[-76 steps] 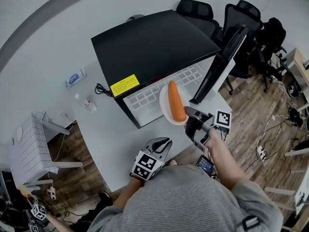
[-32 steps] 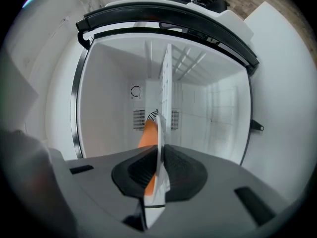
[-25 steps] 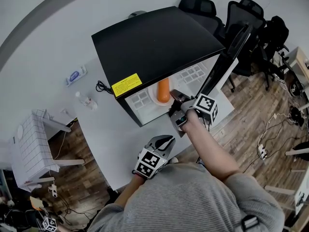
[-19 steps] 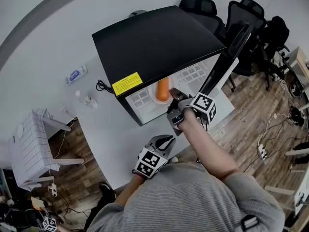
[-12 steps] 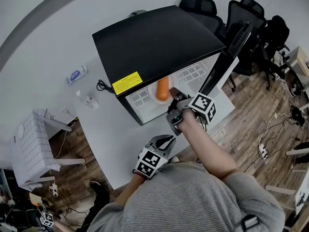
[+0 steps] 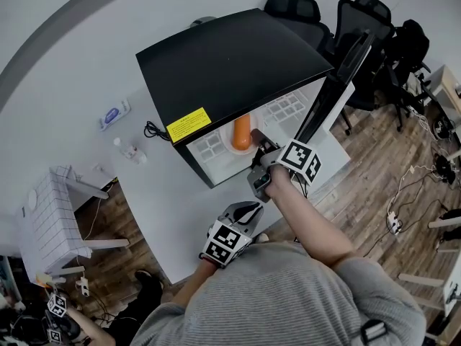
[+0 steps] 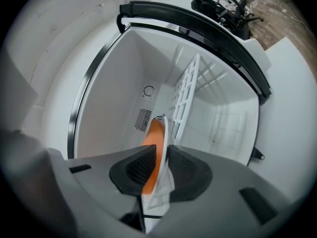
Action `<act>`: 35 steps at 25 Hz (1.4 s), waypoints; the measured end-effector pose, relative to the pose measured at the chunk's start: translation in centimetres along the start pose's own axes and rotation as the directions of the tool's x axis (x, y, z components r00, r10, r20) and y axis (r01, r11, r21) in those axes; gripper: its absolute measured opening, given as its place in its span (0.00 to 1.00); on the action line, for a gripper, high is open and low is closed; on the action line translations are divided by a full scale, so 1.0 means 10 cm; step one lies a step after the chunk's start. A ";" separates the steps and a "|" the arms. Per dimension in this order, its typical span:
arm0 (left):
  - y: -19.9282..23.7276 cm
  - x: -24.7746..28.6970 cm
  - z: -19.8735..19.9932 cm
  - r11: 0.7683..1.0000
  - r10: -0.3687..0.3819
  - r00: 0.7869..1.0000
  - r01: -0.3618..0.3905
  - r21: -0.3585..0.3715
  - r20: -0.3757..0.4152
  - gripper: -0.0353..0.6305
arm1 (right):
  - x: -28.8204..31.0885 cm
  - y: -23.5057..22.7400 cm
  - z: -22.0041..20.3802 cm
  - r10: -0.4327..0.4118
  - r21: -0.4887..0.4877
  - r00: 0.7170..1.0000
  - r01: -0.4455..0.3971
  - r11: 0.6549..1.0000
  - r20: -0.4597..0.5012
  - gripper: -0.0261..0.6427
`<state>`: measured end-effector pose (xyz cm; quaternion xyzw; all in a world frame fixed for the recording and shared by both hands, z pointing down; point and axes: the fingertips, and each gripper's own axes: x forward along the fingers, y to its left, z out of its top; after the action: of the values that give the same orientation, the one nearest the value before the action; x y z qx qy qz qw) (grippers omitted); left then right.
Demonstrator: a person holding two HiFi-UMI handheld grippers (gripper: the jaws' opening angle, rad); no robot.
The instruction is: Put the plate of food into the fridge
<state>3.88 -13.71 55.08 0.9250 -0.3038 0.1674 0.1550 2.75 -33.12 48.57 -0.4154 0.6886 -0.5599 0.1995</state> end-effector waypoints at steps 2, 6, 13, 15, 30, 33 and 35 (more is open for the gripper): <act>0.00 -0.01 -0.01 1.000 -0.001 1.000 0.001 0.001 -0.001 0.12 | 0.00 0.02 0.00 0.002 -0.044 1.000 -0.002 0.999 -0.005 0.14; 0.00 -0.02 -0.01 1.000 -0.001 1.000 0.001 0.004 -0.001 0.12 | 0.00 0.05 -0.01 -0.004 -0.162 1.000 0.001 0.987 -0.019 0.14; 0.02 -0.04 -0.02 1.000 0.002 1.000 -0.002 0.004 -0.003 0.12 | 0.01 0.11 -0.07 -0.009 -0.416 0.997 -0.021 0.909 -0.070 0.16; 0.03 -0.04 -0.03 1.000 0.001 1.000 -0.001 0.004 -0.004 0.12 | 0.01 0.12 -0.08 -0.020 -0.480 0.996 -0.023 0.877 -0.084 0.17; 0.09 -0.05 -0.05 1.000 -0.001 1.000 0.001 -0.001 -0.011 0.12 | 0.17 0.17 0.06 -0.123 -0.668 0.992 0.073 0.741 -0.029 0.18; 0.11 -0.05 -0.05 1.000 -0.001 1.000 0.001 -0.003 -0.011 0.12 | 0.20 0.15 0.09 -0.154 -0.755 0.988 0.098 0.649 -0.005 0.19; 0.12 -0.06 -0.05 1.000 -0.003 1.000 0.003 -0.003 -0.011 0.12 | 0.20 0.19 0.10 -0.155 -0.807 0.988 0.104 0.581 0.016 0.19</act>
<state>2.61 -14.14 55.53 0.9244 -0.3017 0.1716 0.1584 1.72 -35.28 46.90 -0.4936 0.8404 -0.2126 -0.0705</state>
